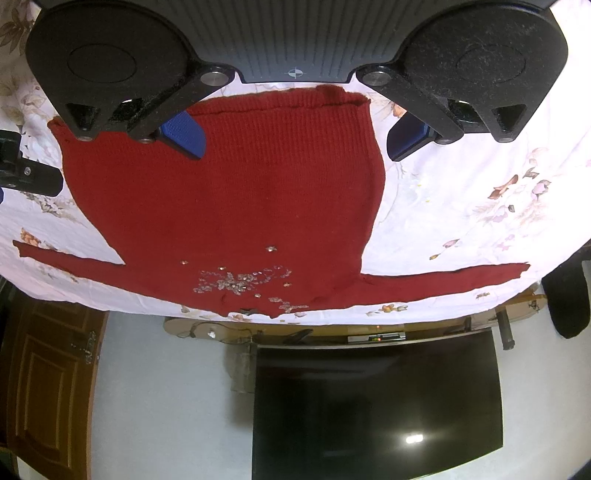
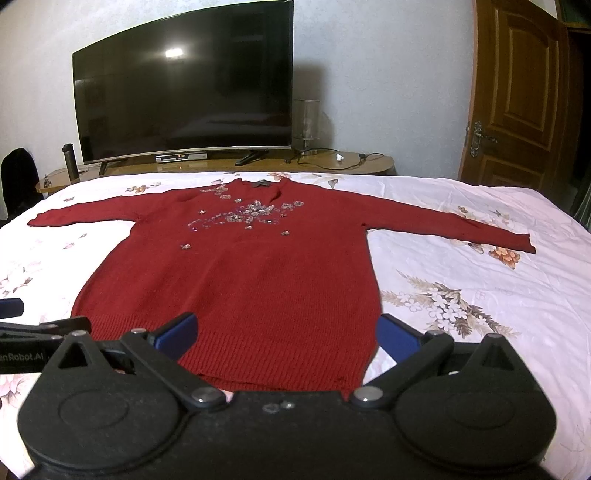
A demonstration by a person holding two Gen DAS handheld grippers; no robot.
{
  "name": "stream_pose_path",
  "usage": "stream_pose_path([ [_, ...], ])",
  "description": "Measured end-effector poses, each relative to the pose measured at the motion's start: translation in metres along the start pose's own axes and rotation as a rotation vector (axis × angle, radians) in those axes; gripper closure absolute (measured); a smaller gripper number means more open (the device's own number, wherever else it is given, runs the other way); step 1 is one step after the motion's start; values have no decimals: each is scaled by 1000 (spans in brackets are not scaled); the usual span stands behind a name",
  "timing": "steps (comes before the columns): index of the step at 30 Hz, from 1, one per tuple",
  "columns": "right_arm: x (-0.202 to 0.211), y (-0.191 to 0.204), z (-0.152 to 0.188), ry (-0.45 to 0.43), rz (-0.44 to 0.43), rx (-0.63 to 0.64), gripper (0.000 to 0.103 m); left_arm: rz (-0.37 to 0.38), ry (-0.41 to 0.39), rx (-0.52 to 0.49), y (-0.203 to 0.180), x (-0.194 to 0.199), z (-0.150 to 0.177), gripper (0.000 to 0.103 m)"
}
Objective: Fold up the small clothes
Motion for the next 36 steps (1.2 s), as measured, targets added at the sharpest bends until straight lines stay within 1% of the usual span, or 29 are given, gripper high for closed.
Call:
stream_pose_path([
  [36, 0, -1, 2, 5, -2, -3, 1, -11, 3, 1, 1, -1, 4, 0],
])
Point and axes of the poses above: each gripper's, at about its wrist camera, not at the fingertips, and x roughly against the way its jaws point, y to its left, z to its underside, the point moved 9 cm from there along -x, roughly the way its jaws point, and after that the axes turned 9 degrees about -y, right-handed, at the moved point
